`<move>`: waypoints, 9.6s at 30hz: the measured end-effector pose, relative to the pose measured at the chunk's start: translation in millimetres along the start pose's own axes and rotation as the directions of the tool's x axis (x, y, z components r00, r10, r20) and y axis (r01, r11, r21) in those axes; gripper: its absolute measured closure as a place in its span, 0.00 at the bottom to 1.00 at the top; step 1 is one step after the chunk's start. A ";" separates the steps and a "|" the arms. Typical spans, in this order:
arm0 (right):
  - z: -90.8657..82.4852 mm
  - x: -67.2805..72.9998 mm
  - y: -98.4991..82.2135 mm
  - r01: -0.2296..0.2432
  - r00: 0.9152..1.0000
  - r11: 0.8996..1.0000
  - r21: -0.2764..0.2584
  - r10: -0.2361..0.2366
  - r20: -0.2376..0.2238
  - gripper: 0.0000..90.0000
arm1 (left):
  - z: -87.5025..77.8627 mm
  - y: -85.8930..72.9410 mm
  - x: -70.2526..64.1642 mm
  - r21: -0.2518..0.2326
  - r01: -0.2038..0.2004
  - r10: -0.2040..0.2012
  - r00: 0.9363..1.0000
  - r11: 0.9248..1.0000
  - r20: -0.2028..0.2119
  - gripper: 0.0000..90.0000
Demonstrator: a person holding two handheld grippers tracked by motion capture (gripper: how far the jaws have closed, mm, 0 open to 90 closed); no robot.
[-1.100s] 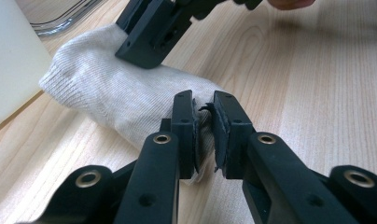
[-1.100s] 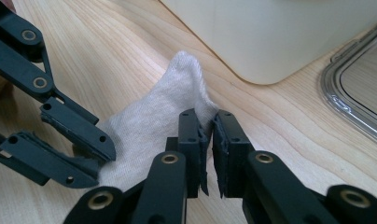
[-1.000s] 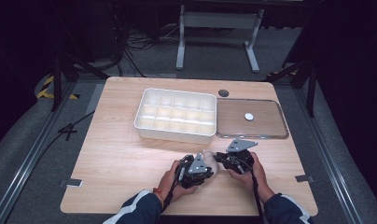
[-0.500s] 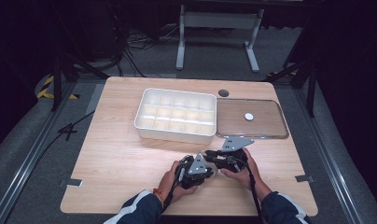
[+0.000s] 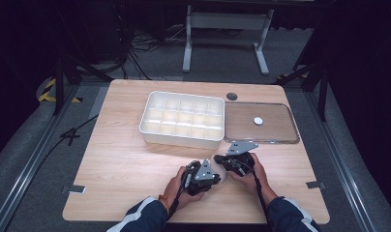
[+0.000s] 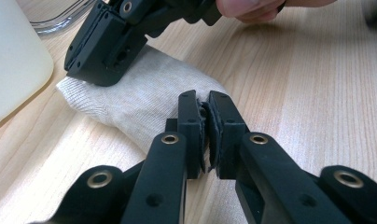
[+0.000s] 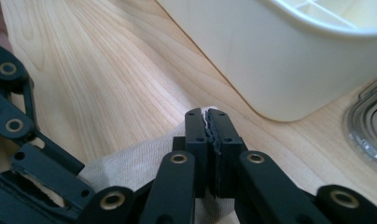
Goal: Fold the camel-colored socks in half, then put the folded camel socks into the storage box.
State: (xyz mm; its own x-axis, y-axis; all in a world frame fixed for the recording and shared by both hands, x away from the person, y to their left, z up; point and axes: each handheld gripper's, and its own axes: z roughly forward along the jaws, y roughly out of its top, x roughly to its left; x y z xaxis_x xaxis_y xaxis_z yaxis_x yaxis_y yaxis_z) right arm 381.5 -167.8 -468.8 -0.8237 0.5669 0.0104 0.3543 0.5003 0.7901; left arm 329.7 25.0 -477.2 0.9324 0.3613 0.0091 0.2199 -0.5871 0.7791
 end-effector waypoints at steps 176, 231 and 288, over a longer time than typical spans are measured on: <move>-45.1 -3.9 9.6 -0.055 0.980 0.998 -0.004 0.053 -0.192 0.81 | -121.5 -101.2 65.3 0.138 0.214 -0.183 0.962 0.967 -0.204 0.22; -108.1 -33.1 26.8 -0.046 0.995 0.957 -0.287 0.068 0.068 0.81 | -118.2 -103.2 68.0 0.117 0.192 -0.169 0.968 0.974 -0.183 0.16; 10.6 -60.2 91.2 0.039 0.990 0.997 -0.065 -0.029 0.139 0.81 | -118.0 -103.2 67.7 0.116 0.197 -0.173 0.967 0.974 -0.186 0.16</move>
State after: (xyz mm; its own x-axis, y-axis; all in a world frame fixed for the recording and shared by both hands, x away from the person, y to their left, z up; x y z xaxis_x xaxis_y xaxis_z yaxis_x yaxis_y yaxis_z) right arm 468.1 -149.4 -403.9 -0.7640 0.6376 -0.0984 0.2926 0.4784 0.8280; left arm 336.3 195.5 -483.0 0.8105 0.5857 -0.0098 0.4307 -0.5845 0.6876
